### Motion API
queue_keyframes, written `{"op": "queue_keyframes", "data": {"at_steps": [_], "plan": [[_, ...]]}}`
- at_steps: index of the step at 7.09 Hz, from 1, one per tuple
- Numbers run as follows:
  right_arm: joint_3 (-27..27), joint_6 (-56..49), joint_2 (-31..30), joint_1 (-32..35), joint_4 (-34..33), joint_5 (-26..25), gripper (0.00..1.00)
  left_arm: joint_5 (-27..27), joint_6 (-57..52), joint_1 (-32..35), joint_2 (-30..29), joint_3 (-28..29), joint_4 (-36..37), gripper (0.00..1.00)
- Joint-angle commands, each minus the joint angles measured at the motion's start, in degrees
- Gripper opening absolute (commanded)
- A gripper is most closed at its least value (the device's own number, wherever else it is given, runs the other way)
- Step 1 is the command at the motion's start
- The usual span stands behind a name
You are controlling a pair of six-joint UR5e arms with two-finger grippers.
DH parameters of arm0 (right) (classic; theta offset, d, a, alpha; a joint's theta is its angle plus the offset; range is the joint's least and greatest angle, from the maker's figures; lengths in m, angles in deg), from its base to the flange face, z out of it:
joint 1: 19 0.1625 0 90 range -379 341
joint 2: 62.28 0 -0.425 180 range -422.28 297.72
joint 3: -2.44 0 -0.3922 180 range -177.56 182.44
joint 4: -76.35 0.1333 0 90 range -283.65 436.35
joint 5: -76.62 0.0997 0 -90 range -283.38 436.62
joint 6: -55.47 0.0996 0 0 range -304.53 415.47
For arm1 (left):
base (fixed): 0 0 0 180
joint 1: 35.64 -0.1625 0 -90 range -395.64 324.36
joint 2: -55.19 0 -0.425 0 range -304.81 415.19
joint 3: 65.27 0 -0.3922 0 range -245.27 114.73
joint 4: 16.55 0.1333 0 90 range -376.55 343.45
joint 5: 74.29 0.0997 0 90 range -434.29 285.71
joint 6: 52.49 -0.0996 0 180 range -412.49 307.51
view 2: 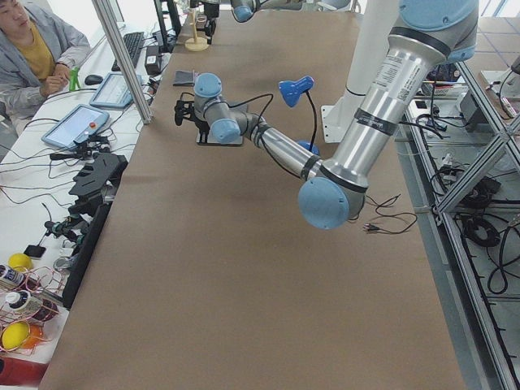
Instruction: Close laptop
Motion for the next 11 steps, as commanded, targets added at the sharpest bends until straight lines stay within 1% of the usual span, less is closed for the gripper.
{"op": "queue_keyframes", "data": {"at_steps": [1,2,3,4,5,6,7,8,9,11], "plan": [[-3.1,-16.62,-13.09,8.37,-0.32,3.46,0.0,-9.5,-15.13,12.02,17.21,-7.63,0.55,0.0],[-2.66,-27.31,-18.72,9.8,-1.2,2.95,0.0,-9.79,-22.18,14.69,24.86,-8.0,0.72,0.0],[-2.75,-38.82,-21.21,11.64,-7.38,1.11,0.0,-9.45,-25.21,16.98,29.55,-6.95,0.81,0.0],[-3.01,-51.2,-21.41,13.48,-15.97,-3.25,0.12,-9.27,-31.33,19.44,32.38,-5.2,1.42,0.0],[-3.01,-57.59,-21.24,14.72,-21.28,-7.74,0.79,-8.75,-37.57,20.94,32.67,-4.14,5.6,0.75],[-2.92,-58.09,-21.24,15.25,-22.29,-8.3,1.0,-7.61,-46.16,23.39,32.58,-4.31,13.3,0.98],[-2.23,-58.09,-21.32,15.35,-22.3,-8.31,1.0,-7.16,-53.64,26.63,32.41,-4.31,19.47,0.98],[-1.7,-58.18,-22.11,15.43,-22.3,-8.22,1.0,-6.03,-56.68,27.28,32.23,-4.39,22.14,0.98],[-1.87,-58.18,-22.64,15.44,-22.21,-7.79,1.0,-4.71,-57.32,27.37,32.67,-4.48,22.26,0.98],[-1.61,-58.18,-22.73,15.35,-22.21,-7.52,1.0,-4.7,-57.32,27.28,33.2,-4.13,22.17,0.98]]}}
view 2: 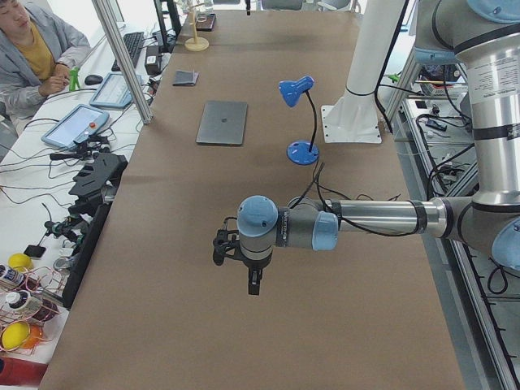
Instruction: Close laptop
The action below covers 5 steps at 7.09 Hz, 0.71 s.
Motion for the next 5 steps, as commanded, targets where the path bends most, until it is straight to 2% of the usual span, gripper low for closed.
{"op": "queue_keyframes", "data": {"at_steps": [1,5], "plan": [[0.14,-0.02,-0.21,-0.02,0.0,0.3,1.0,0.21,-0.31,0.1,0.29,0.3,0.24,0.98],[0.14,0.5,-0.12,-0.02,-0.27,1.0,1.0,0.29,-0.14,0.37,1.08,0.3,-0.11,0.98]]}}
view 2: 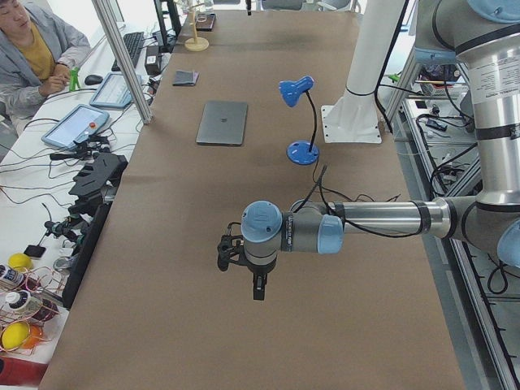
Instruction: Close laptop
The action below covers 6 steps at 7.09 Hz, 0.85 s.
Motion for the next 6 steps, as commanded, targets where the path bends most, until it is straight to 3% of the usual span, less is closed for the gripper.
{"op": "queue_keyframes", "data": {"at_steps": [1,6], "plan": [[0.06,0.57,0.3,0.0,-0.94,2.0,1.0,0.67,0.29,0.09,-0.18,-0.01,-0.23,0.98],[-0.29,0.58,0.48,0.0,-1.92,2.19,1.0,0.68,0.38,0.09,0.0,-0.63,-0.23,0.98]]}}
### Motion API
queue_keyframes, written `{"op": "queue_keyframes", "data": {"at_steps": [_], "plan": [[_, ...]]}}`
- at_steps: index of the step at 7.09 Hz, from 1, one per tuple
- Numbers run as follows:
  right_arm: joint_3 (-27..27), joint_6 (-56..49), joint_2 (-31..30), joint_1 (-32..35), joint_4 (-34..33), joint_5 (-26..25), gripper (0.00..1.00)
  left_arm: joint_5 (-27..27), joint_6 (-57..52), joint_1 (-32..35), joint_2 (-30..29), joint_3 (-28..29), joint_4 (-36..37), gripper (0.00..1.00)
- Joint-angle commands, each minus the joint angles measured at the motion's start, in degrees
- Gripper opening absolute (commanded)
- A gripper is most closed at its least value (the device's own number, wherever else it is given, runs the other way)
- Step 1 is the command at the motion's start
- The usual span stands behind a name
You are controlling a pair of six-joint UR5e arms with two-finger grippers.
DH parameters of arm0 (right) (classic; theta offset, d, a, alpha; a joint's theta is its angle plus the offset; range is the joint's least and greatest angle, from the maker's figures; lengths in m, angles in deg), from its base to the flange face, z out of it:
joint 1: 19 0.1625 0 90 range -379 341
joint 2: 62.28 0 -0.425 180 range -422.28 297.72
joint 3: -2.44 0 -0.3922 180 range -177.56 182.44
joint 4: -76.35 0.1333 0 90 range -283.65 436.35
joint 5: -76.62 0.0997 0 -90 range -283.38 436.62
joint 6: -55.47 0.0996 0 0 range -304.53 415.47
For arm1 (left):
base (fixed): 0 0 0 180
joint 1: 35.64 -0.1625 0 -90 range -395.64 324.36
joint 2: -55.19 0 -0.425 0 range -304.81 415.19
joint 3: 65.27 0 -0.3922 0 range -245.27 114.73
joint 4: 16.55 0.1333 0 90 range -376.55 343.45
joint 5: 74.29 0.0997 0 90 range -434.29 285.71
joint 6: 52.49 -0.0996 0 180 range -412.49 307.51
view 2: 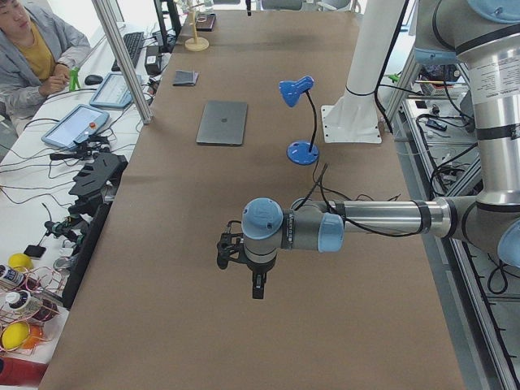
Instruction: Close laptop
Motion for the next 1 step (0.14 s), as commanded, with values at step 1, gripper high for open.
{"op": "queue_keyframes", "data": {"at_steps": [1], "plan": [[-0.26,0.02,0.0,0.09,-0.01,0.0,1.0,0.03,-0.29,0.0,0.02,0.17,0.0,0.98]]}}
